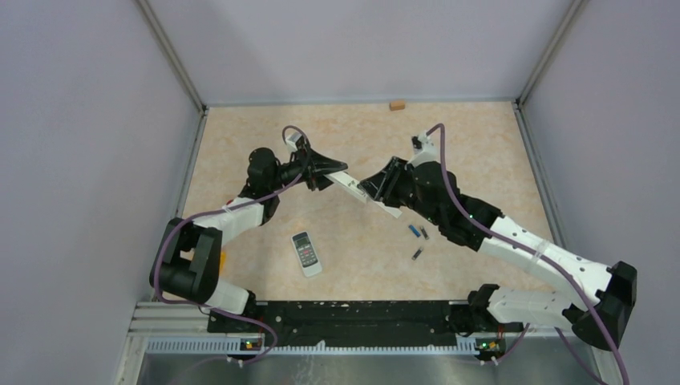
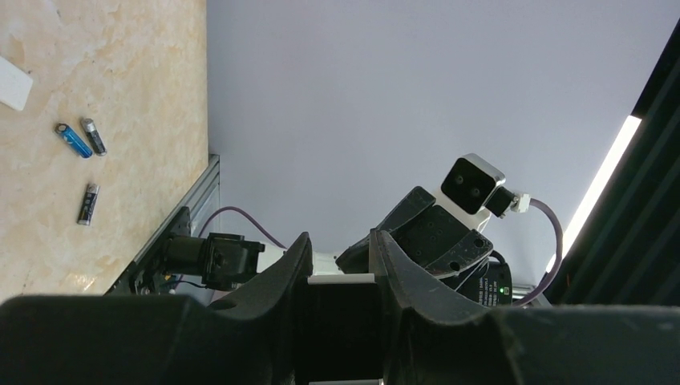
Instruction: Load the batteries into the remote control
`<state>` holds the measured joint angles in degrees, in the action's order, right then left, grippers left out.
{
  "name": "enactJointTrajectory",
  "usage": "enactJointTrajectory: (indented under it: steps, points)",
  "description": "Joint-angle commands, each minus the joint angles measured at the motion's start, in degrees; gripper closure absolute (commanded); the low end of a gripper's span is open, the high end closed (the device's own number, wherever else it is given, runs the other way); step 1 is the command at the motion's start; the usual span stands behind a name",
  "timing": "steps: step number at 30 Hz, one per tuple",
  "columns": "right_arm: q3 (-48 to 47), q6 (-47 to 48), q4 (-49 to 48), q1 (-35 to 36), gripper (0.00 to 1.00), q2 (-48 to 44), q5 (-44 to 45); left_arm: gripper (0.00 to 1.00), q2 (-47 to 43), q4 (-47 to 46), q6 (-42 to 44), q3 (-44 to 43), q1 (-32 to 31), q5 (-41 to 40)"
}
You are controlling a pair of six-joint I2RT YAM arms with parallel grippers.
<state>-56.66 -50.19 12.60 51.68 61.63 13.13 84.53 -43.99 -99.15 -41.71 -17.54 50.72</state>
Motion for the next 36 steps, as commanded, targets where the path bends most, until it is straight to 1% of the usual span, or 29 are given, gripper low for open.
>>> enactJointTrajectory:
  steps: [1, 5, 10, 20, 23, 27, 30, 33, 36]
  points:
    - [-0.6, -0.14, -3.21, -0.38, 0.63, 1.59, 0.46, 1.0, -2.21, -4.57, -0.6, 0.87, 0.29, -0.53]
    - [-1.0, -0.12, -3.11, -0.41, 0.64, 2.97, 0.57, 1.0, -2.13, -4.84, -0.6, 1.09, 0.26, -0.67]
    - [-1.71, -0.17, -2.53, -0.39, 0.7, 4.12, 1.65, 1.0, -2.09, -4.86, -0.5, 1.23, 0.25, -0.72]
    - [-2.43, -0.12, -2.71, -0.35, 0.69, 6.75, 2.68, 1.0, -2.18, -4.59, 0.14, 1.77, 0.23, -0.83]
    - [-3.05, 0.06, -1.42, -0.33, 0.66, 7.73, 3.45, 1.0, -2.29, -4.4, 0.29, 1.85, 0.23, -0.9]
    - [-2.81, 0.18, -0.62, -0.29, 0.58, 8.14, 4.02, 1.0, -2.18, -4.42, 0.45, 1.86, 0.23, -0.89]
    - [-2.25, 0.13, -0.96, -0.34, 0.53, 7.68, 4.08, 1.0, -2.09, -4.61, 0.45, 1.9, 0.23, -1.07]
    - [-1.98, -0.08, -1.22, -0.34, 0.5, 6.74, 4.31, 1.0, -1.97, -4.65, 0.41, 2.06, 0.23, -1.14]
    - [-1.27, -0.31, -2.24, -0.32, 0.45, 5.39, 4.23, 1.0, -1.75, -4.73, 0.54, 2.08, 0.23, -1.24]
